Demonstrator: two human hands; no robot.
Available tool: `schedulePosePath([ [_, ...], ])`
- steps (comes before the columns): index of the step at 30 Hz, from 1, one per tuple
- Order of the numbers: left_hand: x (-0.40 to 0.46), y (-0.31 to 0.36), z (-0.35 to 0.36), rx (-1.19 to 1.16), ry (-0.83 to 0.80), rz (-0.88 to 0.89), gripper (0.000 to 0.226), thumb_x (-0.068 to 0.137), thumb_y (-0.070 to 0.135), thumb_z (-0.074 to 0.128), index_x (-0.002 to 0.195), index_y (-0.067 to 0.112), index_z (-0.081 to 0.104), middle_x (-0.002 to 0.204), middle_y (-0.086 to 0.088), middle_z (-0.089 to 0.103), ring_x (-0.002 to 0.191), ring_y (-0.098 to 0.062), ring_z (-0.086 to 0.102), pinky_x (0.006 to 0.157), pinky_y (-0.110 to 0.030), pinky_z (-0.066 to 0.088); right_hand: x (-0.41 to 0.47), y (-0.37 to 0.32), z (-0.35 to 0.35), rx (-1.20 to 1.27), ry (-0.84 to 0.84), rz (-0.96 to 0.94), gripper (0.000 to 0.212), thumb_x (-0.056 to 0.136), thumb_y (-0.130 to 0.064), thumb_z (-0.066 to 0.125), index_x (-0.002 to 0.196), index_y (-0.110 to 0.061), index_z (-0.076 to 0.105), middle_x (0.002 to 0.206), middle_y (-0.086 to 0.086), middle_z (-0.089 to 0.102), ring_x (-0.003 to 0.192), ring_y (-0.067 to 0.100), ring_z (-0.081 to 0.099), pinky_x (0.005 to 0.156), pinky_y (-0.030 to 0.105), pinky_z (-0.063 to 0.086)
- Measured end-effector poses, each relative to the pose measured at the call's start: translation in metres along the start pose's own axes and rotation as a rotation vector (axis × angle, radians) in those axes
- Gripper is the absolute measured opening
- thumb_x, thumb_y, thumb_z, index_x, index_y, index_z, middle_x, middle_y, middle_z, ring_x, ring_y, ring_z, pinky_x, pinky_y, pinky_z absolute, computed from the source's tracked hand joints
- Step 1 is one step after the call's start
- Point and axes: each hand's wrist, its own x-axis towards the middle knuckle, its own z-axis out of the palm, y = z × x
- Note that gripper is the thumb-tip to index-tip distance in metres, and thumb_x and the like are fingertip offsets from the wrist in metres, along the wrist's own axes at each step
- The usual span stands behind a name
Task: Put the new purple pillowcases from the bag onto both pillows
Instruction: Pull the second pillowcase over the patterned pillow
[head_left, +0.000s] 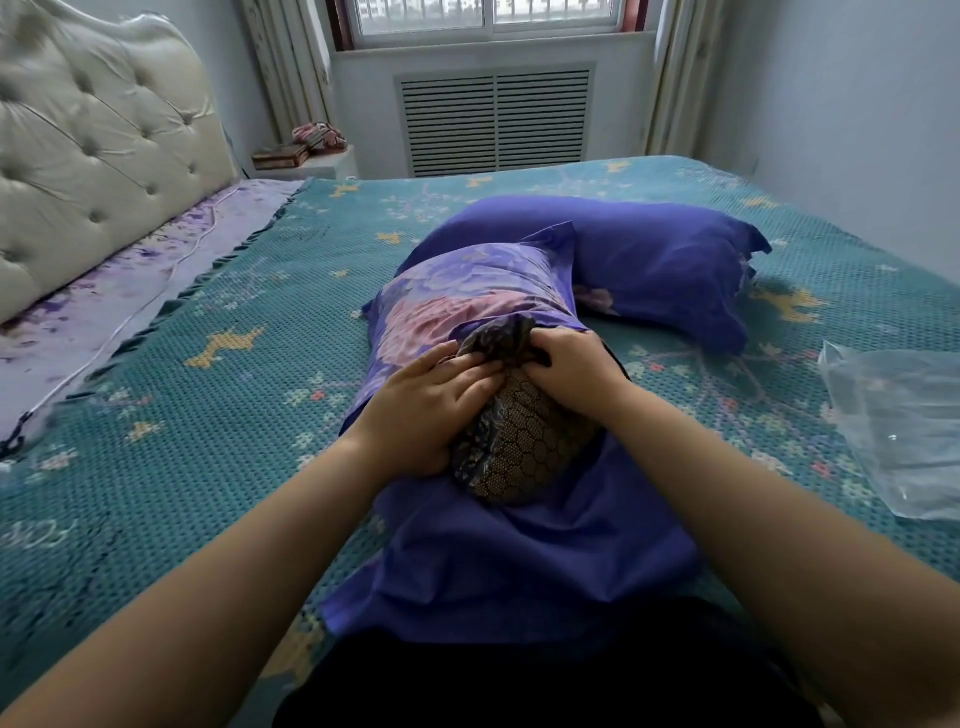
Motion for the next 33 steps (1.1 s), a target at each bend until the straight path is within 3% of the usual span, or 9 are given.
schedulePosePath([
  [3,0.004,0.003,-0.001,-0.131,-0.015,-0.072,0.06,0.061,0.03,0.044,0.116,0.012,0.062,0.117,-0.004,0.066,0.115,-0.021,0.059,0.11,-0.034,0.023,-0.038,0.017,0.015,0.093,0.417,-0.034,0.05,0.082,-0.045,0.058,0.12,-0.014,0.055,0.122,0.009,0.053,0.117,0.025,0.047,0.101,0.037,0.035],
  [6,0.003,0.003,-0.002,-0.204,0.038,-0.14,0.059,0.06,0.031,0.037,0.11,0.013,0.064,0.111,-0.003,0.069,0.11,-0.02,0.063,0.109,-0.032,0.022,-0.083,0.027,0.039,0.011,0.629,-0.128,0.023,0.092,-0.035,0.055,0.098,-0.014,0.053,0.1,0.008,0.058,0.096,0.026,0.052,0.086,0.037,0.038],
  [10,0.0,0.001,0.001,-0.249,0.039,-0.162,0.062,0.06,0.032,0.038,0.115,0.015,0.061,0.115,-0.002,0.068,0.113,-0.018,0.061,0.109,-0.034,0.023,-0.109,0.051,0.063,-0.22,0.427,-0.241,0.025,0.093,-0.03,0.05,0.083,-0.014,0.067,0.09,0.003,0.067,0.087,0.026,0.062,0.08,0.036,0.042],
  [15,0.003,-0.001,0.001,-0.269,0.039,-0.177,0.064,0.06,0.032,0.036,0.117,0.014,0.06,0.116,-0.002,0.067,0.115,-0.019,0.06,0.11,-0.037,0.024,-0.111,0.056,0.07,-0.381,0.043,-0.128,0.041,0.081,-0.036,0.042,0.105,-0.016,0.068,0.106,0.002,0.069,0.092,0.028,0.062,0.067,0.036,0.055],
  [20,0.008,0.003,0.005,-0.291,0.006,-0.178,0.063,0.062,0.032,0.039,0.12,0.016,0.058,0.121,0.0,0.065,0.119,-0.017,0.057,0.112,-0.04,0.029,-0.086,0.034,0.052,-0.571,-0.37,-0.066,0.041,0.088,-0.045,0.042,0.111,-0.019,0.063,0.112,0.0,0.061,0.112,0.028,0.045,0.089,0.037,0.034],
  [22,0.008,0.0,0.005,-0.3,-0.027,-0.192,0.064,0.062,0.029,0.046,0.123,0.016,0.056,0.124,-0.002,0.064,0.122,-0.017,0.055,0.114,-0.041,0.026,-0.087,0.036,0.043,-0.629,-0.307,-0.163,0.038,0.083,-0.045,0.043,0.097,-0.019,0.068,0.099,0.001,0.063,0.102,0.027,0.05,0.085,0.037,0.031],
  [25,0.011,0.002,0.008,-0.274,-0.108,-0.148,0.066,0.059,0.036,0.051,0.121,0.014,0.059,0.12,-0.005,0.066,0.119,-0.019,0.058,0.115,-0.038,0.021,-0.093,0.05,0.013,-0.333,0.188,-0.236,0.027,0.073,-0.034,0.048,0.066,-0.013,0.064,0.071,0.005,0.061,0.076,0.029,0.057,0.076,0.038,0.037],
  [28,0.023,0.031,0.012,-0.291,-0.131,-0.054,0.057,0.07,0.048,0.043,0.11,0.015,0.065,0.104,-0.004,0.07,0.108,-0.021,0.062,0.115,-0.036,0.026,-0.068,0.038,-0.027,-0.106,0.477,-0.12,0.019,0.07,-0.02,0.048,0.067,-0.009,0.063,0.069,0.006,0.065,0.07,0.031,0.057,0.067,0.038,0.049],
  [33,0.024,0.04,0.006,-0.493,0.011,-0.137,0.048,0.072,0.034,0.045,0.113,0.016,0.061,0.118,-0.007,0.058,0.114,-0.027,0.051,0.11,-0.04,0.03,-0.058,0.027,-0.021,0.145,0.227,-0.164,0.058,0.07,-0.014,0.036,0.122,-0.016,0.061,0.129,0.003,0.06,0.116,0.026,0.054,0.101,0.036,0.042],
])
